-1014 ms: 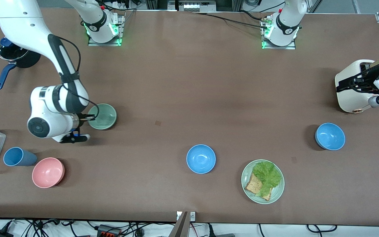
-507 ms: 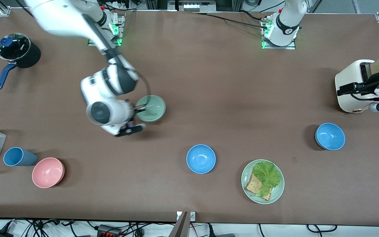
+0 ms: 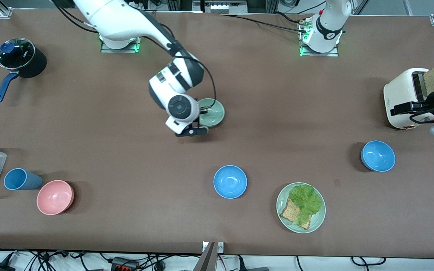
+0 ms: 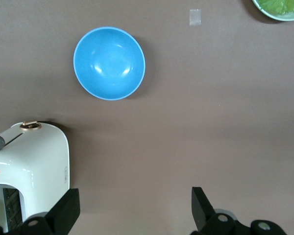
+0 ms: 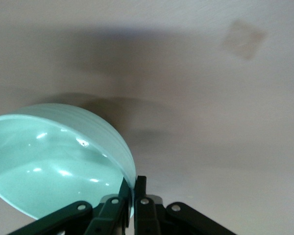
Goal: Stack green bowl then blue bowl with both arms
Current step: 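Carry the green bowl toward the table middle with the right gripper, then release the green bowl while the left gripper reaches the blue bowl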
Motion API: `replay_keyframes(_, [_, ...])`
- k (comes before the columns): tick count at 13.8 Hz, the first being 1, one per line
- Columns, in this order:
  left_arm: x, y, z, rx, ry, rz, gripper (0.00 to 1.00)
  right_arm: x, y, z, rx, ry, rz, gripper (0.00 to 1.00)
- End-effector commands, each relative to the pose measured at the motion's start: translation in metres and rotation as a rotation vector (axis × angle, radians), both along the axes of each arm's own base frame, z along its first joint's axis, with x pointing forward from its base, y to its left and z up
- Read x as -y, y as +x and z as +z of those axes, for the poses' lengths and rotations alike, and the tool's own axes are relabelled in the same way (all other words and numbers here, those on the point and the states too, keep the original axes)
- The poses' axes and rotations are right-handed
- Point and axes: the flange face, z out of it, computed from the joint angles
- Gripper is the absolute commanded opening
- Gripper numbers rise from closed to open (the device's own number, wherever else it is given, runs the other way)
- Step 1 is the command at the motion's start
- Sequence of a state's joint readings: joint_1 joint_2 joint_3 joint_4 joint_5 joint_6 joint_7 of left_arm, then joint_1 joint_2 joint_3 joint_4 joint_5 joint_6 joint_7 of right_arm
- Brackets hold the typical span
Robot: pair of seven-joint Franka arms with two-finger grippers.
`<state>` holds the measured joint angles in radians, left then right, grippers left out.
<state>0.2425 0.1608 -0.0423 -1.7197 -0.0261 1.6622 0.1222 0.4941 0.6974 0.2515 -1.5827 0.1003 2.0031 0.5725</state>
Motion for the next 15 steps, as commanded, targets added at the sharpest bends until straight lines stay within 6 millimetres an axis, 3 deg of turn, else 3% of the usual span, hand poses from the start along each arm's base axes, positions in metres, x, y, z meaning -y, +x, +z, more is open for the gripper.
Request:
replay_keyframes(1, [-0.003, 0.010, -0.001, 0.004, -0.010, -0.003, 1.00, -0.016, -0.001, -0.001, -0.028, 0.056, -0.078, 0.00])
replay_keyframes(3, [-0.004, 0.026, -0.005, 0.028, -0.005, -0.008, 1.00, -0.021, -0.006, -0.005, -0.035, 0.056, -0.073, 0.00])
replay_keyframes(4, [-0.008, 0.029, -0.018, 0.011, -0.004, -0.008, 1.00, -0.020, -0.006, -0.005, -0.036, 0.060, -0.065, 0.00])
replay_keyframes(5, [-0.011, 0.031, -0.021, 0.014, 0.005, -0.007, 1.00, -0.020, -0.007, -0.006, -0.039, 0.056, -0.070, 0.25])
replay_keyframes(6, [-0.022, 0.034, -0.032, 0.016, 0.018, -0.001, 1.00, -0.020, -0.006, -0.003, -0.042, 0.057, -0.092, 0.99])
replay_keyframes(8, [-0.026, 0.038, -0.049, 0.018, 0.018, -0.017, 1.00, -0.015, 0.004, 0.008, -0.028, 0.061, -0.124, 1.00])
replay_keyframes(10, [-0.030, 0.040, -0.064, 0.021, 0.019, -0.014, 1.00, -0.008, 0.026, 0.065, 0.055, 0.090, -0.125, 1.00])
replay_keyframes(13, [-0.057, 0.046, -0.102, 0.026, 0.036, -0.020, 1.00, 0.067, 0.077, 0.132, 0.143, 0.082, -0.232, 1.00])
replay_keyframes(15, [-0.089, 0.040, -0.130, 0.068, 0.033, -0.042, 1.00, 0.126, 0.107, 0.163, 0.213, 0.050, -0.257, 1.00])
